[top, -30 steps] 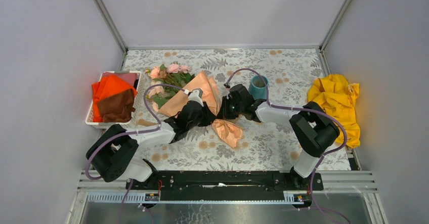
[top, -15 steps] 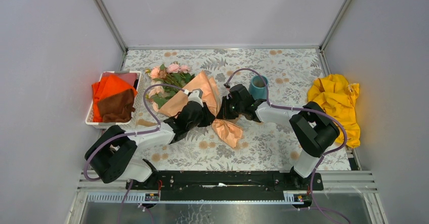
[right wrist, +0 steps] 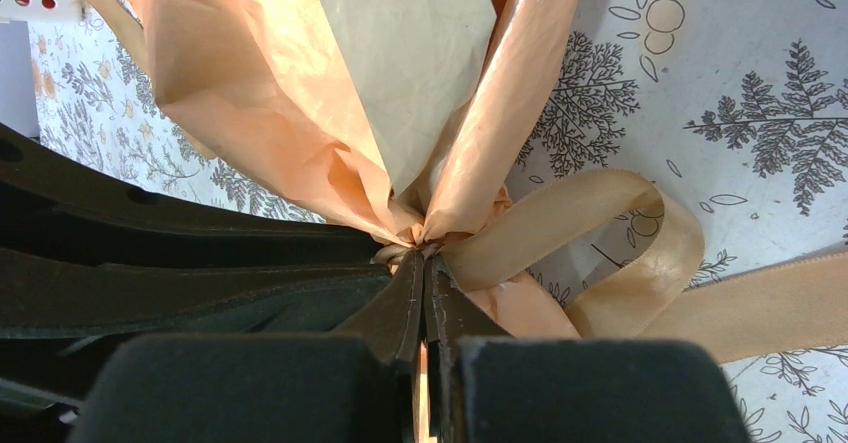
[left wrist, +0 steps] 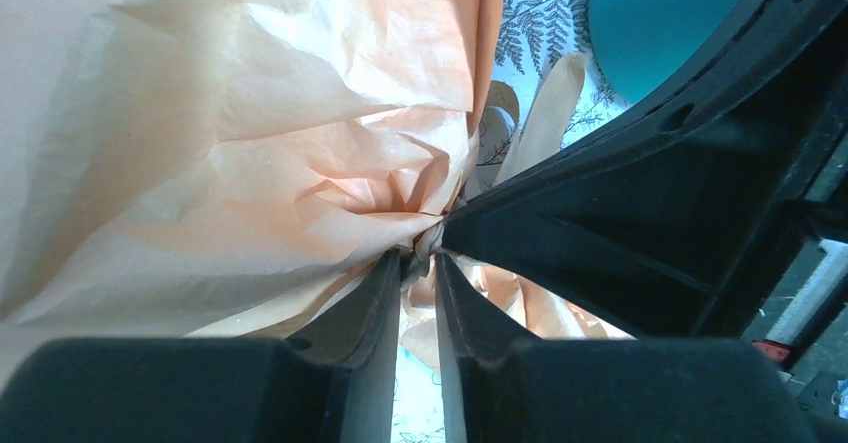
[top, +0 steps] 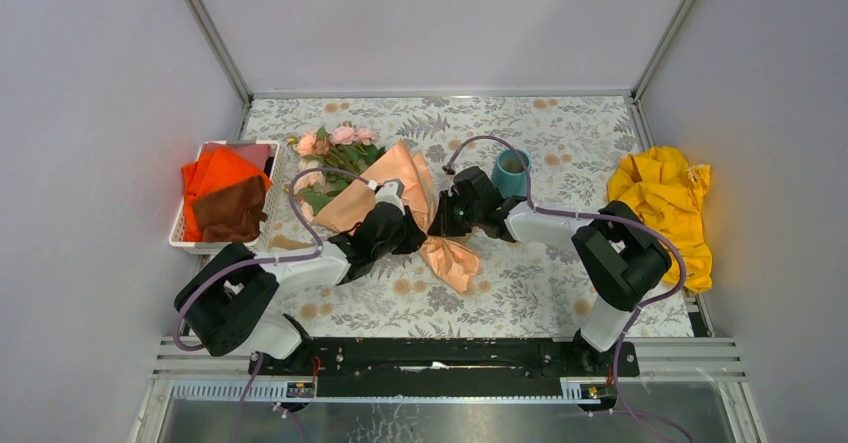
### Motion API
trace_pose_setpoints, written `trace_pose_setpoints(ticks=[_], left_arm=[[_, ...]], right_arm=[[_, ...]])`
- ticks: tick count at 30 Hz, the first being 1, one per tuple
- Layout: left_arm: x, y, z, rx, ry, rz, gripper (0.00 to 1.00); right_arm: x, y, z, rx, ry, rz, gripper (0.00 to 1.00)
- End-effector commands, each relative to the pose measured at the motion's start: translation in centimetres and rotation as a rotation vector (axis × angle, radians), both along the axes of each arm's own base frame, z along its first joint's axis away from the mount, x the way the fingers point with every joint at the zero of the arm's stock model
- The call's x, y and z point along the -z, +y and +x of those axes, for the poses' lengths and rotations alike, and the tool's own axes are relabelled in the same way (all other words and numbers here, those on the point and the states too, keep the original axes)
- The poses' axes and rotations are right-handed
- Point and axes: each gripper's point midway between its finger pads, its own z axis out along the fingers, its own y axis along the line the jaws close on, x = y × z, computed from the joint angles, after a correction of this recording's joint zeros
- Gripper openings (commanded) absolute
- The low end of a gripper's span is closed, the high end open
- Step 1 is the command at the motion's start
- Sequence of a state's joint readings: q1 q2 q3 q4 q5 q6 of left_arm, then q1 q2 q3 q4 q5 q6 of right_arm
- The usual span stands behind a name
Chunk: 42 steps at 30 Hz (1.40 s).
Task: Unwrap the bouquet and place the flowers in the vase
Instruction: Untie the ribbon from the wrapping paper.
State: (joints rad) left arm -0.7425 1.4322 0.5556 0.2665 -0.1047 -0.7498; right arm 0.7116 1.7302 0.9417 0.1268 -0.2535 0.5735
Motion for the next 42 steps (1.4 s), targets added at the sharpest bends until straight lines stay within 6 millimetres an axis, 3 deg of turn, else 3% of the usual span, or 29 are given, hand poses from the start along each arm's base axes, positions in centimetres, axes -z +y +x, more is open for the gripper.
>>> trace_pose_setpoints(ticks=[1, 4, 9, 13, 22, 35, 40, 42], left_arm=[[-0.1, -0.4, 0.8, -0.014, -0.023, 0.007, 0.23], [0.0, -0.5, 1.0, -0.017, -0.025, 0.017, 0.19], [-0.8, 0.1, 1.5, -0.051, -0.043, 0.032, 0.0], [-1.1, 1.2, 1.3, -0.088, -0.053, 0.042, 0.0], [1.1, 3.8, -0.4, -0.149, -0.008, 0.074, 0.0], [0.8, 7.5, -0.9, -0.243, -0.024, 0.121, 0.0], [-0.5, 5.8, -1.0, -0.151, -0.052, 0.061, 0.0], [-1.1, 5.2, -0.9, -0.121, -0.064, 0.047, 0.0]], right_arm=[[-2.6, 1.2, 0.2, -0.025, -0.065, 0.074, 0.0], [-2.7, 1.2, 0.1, -0.026, -0.066, 0.076, 0.0], [-2.5, 1.0, -0.1, -0.02, -0.066, 0.068, 0.0], [-2.5, 0.4, 0.3, 0.009, -0.076, 0.042, 0.0], [-2.0, -1.7, 1.3, 0.112, -0.077, -0.062, 0.0], [0.1, -4.9, 1.8, 0.237, -0.052, -0.195, 0.0], [-0.4, -3.7, 1.5, 0.166, -0.054, -0.161, 0.0], [-0.4, -3.6, 1.5, 0.154, -0.047, -0.171, 0.05]])
